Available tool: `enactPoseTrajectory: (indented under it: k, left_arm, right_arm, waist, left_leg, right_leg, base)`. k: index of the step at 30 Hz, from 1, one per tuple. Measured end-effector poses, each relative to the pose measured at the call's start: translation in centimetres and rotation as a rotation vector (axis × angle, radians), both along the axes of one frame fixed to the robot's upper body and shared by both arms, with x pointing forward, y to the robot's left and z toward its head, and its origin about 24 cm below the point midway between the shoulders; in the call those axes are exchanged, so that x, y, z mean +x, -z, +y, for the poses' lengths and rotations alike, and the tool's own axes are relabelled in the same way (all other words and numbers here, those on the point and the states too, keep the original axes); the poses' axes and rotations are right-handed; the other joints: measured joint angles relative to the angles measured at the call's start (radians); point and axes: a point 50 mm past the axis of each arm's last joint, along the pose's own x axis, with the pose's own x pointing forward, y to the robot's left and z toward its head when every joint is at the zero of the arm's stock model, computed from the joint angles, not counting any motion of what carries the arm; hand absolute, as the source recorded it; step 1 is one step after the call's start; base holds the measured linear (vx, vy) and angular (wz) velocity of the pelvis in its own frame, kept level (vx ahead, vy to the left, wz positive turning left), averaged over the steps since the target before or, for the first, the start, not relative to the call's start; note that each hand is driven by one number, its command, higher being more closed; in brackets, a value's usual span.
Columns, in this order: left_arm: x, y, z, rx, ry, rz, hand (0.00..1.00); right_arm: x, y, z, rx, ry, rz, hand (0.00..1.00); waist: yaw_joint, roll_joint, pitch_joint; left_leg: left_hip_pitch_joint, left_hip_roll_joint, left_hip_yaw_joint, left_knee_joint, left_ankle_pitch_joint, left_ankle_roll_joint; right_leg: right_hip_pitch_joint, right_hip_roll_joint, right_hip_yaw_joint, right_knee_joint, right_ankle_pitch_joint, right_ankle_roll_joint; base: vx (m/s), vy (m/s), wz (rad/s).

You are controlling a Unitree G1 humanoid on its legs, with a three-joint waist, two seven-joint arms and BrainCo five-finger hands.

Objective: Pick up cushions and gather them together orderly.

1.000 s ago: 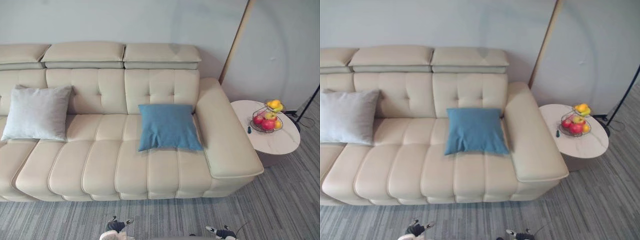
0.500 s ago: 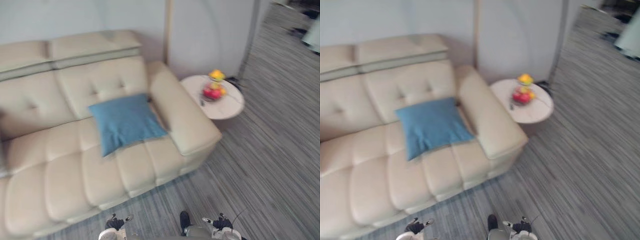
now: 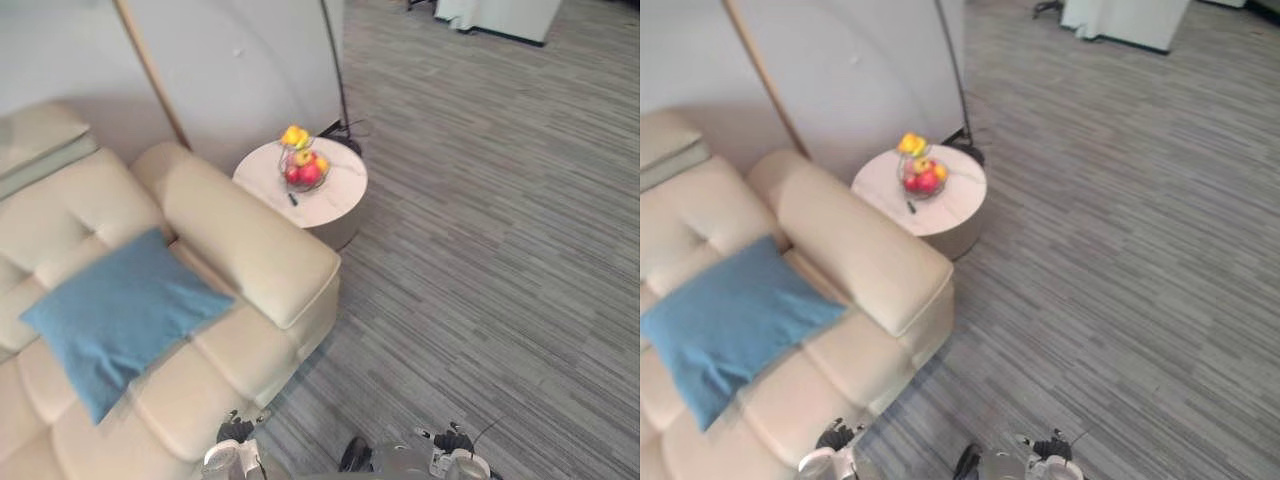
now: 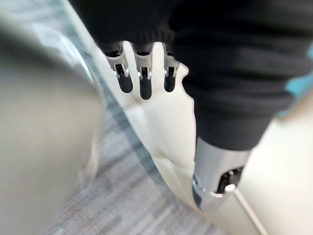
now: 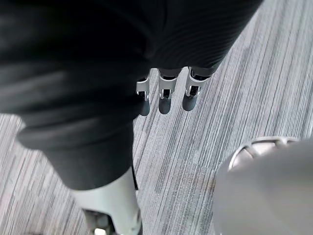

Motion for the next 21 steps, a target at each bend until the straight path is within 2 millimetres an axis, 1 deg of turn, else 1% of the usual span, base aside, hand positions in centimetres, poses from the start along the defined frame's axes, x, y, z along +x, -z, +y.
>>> enactPoseTrajectory:
  k: [1,2,3,4,5,6,7,8,9,10,11,12,13,14,15,16,17,18,19,20,21]
  left_arm:
    - [-0.3,0.0,0.0,-0.005,-0.017,-0.001,0.0]
    - [-0.1,-0.1,-0.1,-0.01,-0.025,-0.016,0.0]
    - [-0.2,0.0,-0.2,-0.013,-0.032,-0.015,0.0]
    - [-0.5,0.1,-0.3,-0.021,-0.049,-0.012,0.0]
    - [-0.8,0.2,-0.3,-0.026,-0.059,-0.005,0.0]
    - [-0.8,0.1,0.1,-0.019,-0.065,-0.006,0.0]
    - [-1.0,0.2,0.5,-0.01,-0.064,0.003,0.0]
    - [-1.3,0.2,1.0,-0.003,-0.076,0.009,0.0]
    - [-1.4,0.2,1.1,0.0,-0.076,0.015,0.0]
    - [-1.4,0.3,1.1,-0.002,-0.075,0.019,0.0]
    - [-1.3,0.2,1.0,-0.003,-0.07,0.018,0.0]
    - [-1.0,0.3,0.9,-0.004,-0.047,0.029,0.0]
    - [-0.9,0.3,0.9,-0.002,-0.033,0.031,0.0]
    - [-0.7,0.3,0.8,0.003,-0.001,0.037,0.0]
    - [-0.6,0.3,0.8,0.006,0.017,0.041,0.0]
    - [-0.7,0.4,0.8,0.007,0.025,0.052,0.0]
    - [-1.0,0.5,0.8,0.006,0.028,0.063,0.0]
    - [-1.0,0.5,0.9,0.017,0.062,0.079,0.0]
    - [-0.9,0.5,1.1,0.029,0.087,0.087,0.0]
    - [-0.8,0.6,0.7,0.024,0.11,0.093,0.0]
    - [-0.6,0.6,0.2,0.021,0.128,0.091,0.0]
  right_arm:
    - [-0.1,0.1,0.1,-0.002,-0.012,0.007,0.0]
    - [0.1,0.0,0.4,-0.003,-0.034,0.004,0.0]
    - [0.3,0.0,0.5,-0.002,-0.04,0.001,0.0]
    - [0.5,0.0,0.7,0.0,-0.06,-0.003,0.0]
    - [0.6,0.0,1.1,0.002,-0.083,-0.003,0.0]
    - [0.5,0.0,1.2,0.006,-0.083,0.0,0.0]
    - [0.2,0.2,1.6,0.017,-0.08,0.005,0.0]
    - [0.0,0.3,2.4,0.04,-0.077,0.009,0.0]
    - [0.0,0.3,2.9,0.052,-0.077,0.006,0.0]
    - [0.1,0.3,3.0,0.055,-0.078,0.004,0.0]
    - [0.3,0.3,3.3,0.061,-0.079,-0.004,0.0]
    - [0.5,0.2,3.4,0.063,-0.082,-0.013,0.0]
    - [0.5,0.2,3.4,0.064,-0.081,-0.012,0.0]
    - [0.5,0.2,3.4,0.064,-0.075,-0.012,0.0]
    - [0.7,0.2,3.4,0.064,-0.074,-0.017,0.0]
    - [0.9,0.2,3.4,0.065,-0.075,-0.018,0.0]
    - [0.9,0.2,3.4,0.065,-0.077,-0.016,0.0]
    - [0.8,0.3,3.4,0.068,-0.08,0.001,0.0]
    - [0.8,0.3,3.3,0.067,-0.078,0.003,0.0]
    - [1.0,0.2,2.3,0.039,-0.081,-0.003,0.0]
    - [0.7,0.2,1.3,0.016,-0.072,0.005,0.0]
  waist:
    - [0.004,-0.006,0.001]
    - [0.011,-0.011,0.0]
    - [0.019,-0.011,-0.001]
    - [0.036,-0.004,-0.007]
    - [0.043,0.002,-0.017]
    - [0.046,-0.013,-0.019]
    - [0.045,-0.026,-0.032]
    - [0.048,-0.055,-0.049]
    - [0.049,-0.058,-0.051]
    - [0.05,-0.062,-0.054]
    - [0.05,-0.05,-0.048]
    - [0.05,-0.048,-0.047]
    - [0.05,-0.047,-0.047]
    - [0.052,-0.046,-0.047]
    - [0.052,-0.042,-0.044]
    - [0.051,-0.039,-0.042]
    - [0.052,-0.037,-0.041]
    - [0.051,-0.044,-0.043]
    - [0.046,-0.056,-0.039]
    - [0.039,-0.029,-0.038]
    - [0.036,-0.01,-0.038]
  left_leg:
    - [-0.033,-0.075,-0.104,-0.087,0.0,-0.009]
    - [-0.045,-0.141,-0.224,-0.178,0.005,-0.014]
    - [-0.043,-0.162,-0.274,-0.224,0.014,-0.01]
    - [-0.037,-0.171,-0.353,-0.299,0.049,0.029]
    - [-0.015,-0.162,-0.349,-0.306,0.131,0.018]
    - [-0.001,-0.152,-0.305,-0.307,0.125,0.014]
    - [0.008,-0.137,-0.254,-0.317,0.115,0.025]
    - [0.036,-0.121,-0.171,-0.334,0.102,0.04]
    - [0.065,-0.115,-0.124,-0.348,0.1,0.043]
    - [0.081,-0.108,-0.101,-0.36,0.1,0.043]
    - [0.114,-0.095,-0.066,-0.383,0.099,0.045]
    - [0.138,-0.079,-0.031,-0.395,0.098,0.047]
    - [0.145,-0.071,-0.014,-0.4,0.098,0.047]
    - [0.171,-0.053,0.026,-0.424,0.098,0.047]
    - [0.204,-0.031,0.078,-0.454,0.098,0.047]
    - [0.231,-0.018,0.108,-0.473,0.098,0.047]
    - [0.246,-0.013,0.128,-0.483,0.098,0.047]
    - [0.281,-0.011,0.18,-0.496,0.098,0.046]
    - [0.296,-0.021,0.196,-0.494,0.097,0.045]
    - [0.311,-0.001,0.193,-0.492,0.092,0.035]
    - [0.309,0.017,0.189,-0.47,0.089,0.026]
  right_leg:
    - [0.006,0.011,0.064,-0.001,-0.008,0.009]
    - [0.01,0.022,0.134,-0.002,-0.01,0.021]
    - [0.011,0.032,0.169,-0.002,-0.012,0.026]
    - [0.011,0.057,0.246,0.006,-0.018,0.036]
    - [0.011,0.079,0.321,0.03,-0.029,0.047]
    - [0.012,0.077,0.358,0.047,-0.039,0.058]
    - [0.009,0.07,0.381,0.061,-0.048,0.075]
    - [-0.007,0.037,0.367,0.088,-0.06,0.111]
    - [-0.012,-0.007,0.32,0.119,-0.043,0.149]
    - [-0.018,-0.03,0.285,0.134,-0.035,0.167]
    - [-0.024,-0.098,0.159,0.181,-0.027,0.215]
    - [-0.021,-0.172,0.008,0.222,-0.027,0.217]
    - [-0.019,-0.201,-0.054,0.231,-0.027,0.215]
    - [-0.014,-0.26,-0.2,0.234,-0.028,0.209]
    - [-0.017,-0.284,-0.293,0.214,-0.026,0.201]
    - [-0.022,-0.288,-0.341,0.18,-0.014,0.189]
    - [-0.024,-0.286,-0.355,0.159,-0.004,0.183]
    - [-0.036,-0.272,-0.362,0.074,0.062,0.148]
    - [-0.041,-0.263,-0.323,0.028,0.108,0.131]
    - [-0.03,-0.227,-0.286,0.021,0.113,0.124]
    - [-0.034,-0.195,-0.252,0.004,0.093,0.123]
  base:
    - [0.24,0.078,-1.51]
    - [0.25,0.093,-1.7]
    - [0.28,0.126,-2.07]
    - [0.31,0.162,-2.17]
    - [0.41,0.214,-2.13]
    - [0.36,0.176,-1.56]
    - [0.38,0.166,-1.56]
    - [0.35,0.163,-1.75]
    - [0.34,0.18,-1.62]
    - [0.26,0.178,-1.33]
    - [0.19,0.139,-1.16]
    - [0.16,0.11,-1.07]
    - [0.12,0.051,-0.95]
    - [0.13,-0.017,-1.05]
    - [0.12,-0.041,-1.31]
    - [0.1,-0.073,-1.1]
    - [0.07,-0.103,-1.22]
    - [0.08,-0.169,-1.11]
    - [0.08,-0.228,-1.25]
    - [0.09,-0.266,-0.9]
    - [0.08,-0.233,-0.71]
